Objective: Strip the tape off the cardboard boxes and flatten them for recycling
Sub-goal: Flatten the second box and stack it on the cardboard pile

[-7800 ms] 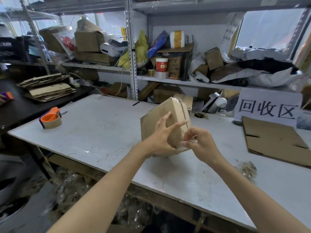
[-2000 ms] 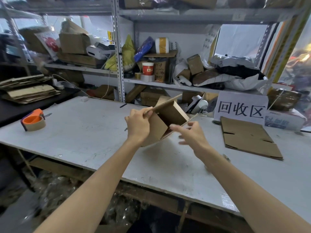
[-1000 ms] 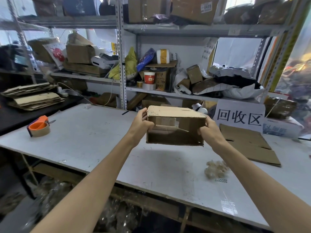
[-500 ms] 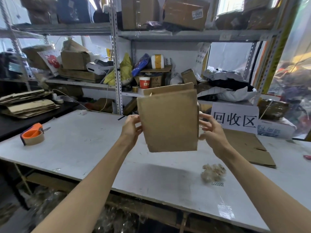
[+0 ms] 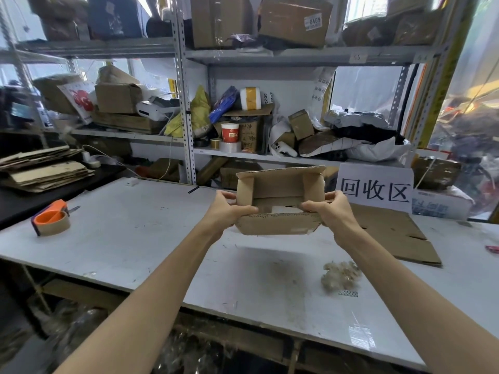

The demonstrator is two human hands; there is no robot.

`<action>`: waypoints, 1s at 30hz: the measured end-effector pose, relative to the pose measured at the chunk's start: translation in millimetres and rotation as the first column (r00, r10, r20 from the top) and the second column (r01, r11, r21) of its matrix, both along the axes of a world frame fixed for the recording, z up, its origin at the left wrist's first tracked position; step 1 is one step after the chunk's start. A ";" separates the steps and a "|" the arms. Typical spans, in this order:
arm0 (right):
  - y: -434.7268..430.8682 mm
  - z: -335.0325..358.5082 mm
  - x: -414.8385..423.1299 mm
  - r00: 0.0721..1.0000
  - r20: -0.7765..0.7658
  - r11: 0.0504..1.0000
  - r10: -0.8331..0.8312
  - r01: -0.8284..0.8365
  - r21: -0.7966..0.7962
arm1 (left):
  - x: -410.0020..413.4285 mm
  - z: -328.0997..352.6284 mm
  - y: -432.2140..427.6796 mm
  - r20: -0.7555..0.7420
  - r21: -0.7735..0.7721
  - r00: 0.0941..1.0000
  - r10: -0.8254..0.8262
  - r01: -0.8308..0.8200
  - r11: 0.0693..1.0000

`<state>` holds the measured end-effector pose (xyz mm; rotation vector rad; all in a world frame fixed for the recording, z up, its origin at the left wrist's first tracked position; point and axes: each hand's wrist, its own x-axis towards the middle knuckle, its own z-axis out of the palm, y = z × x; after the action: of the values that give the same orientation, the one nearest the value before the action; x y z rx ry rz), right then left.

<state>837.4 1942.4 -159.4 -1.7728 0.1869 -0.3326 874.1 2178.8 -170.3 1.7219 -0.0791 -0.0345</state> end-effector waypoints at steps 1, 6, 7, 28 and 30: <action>0.8 -0.6 0.2 1.000 0.000 0.999 -0.028 0.028 -0.039 | 1.3 -0.6 -2.6 0.024 0.013 0.999 0.028 -0.028 1.000; -1.0 2.8 -1.8 0.998 0.056 1.000 -0.016 0.017 -0.024 | 4.5 1.6 -4.3 0.051 -0.029 0.998 0.033 -0.031 0.999; -1.5 4.3 -2.9 0.998 0.057 1.000 -0.018 0.017 0.012 | 4.2 3.1 -4.3 0.059 -0.046 0.998 0.020 -0.017 0.999; -30.1 -4.5 -9.2 0.936 0.352 0.996 0.018 0.013 -0.085 | -6.7 18.5 -12.8 0.287 0.000 0.949 -0.127 0.133 0.991; -32.3 -4.0 -11.1 0.941 0.339 0.997 -0.018 0.040 -0.060 | -6.5 16.3 -19.3 0.326 0.017 0.939 -0.114 0.115 0.993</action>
<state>826.4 1910.1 -163.4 -1.7483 -0.0450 -0.6654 867.6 2159.5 -154.0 1.7055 -0.4249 0.1661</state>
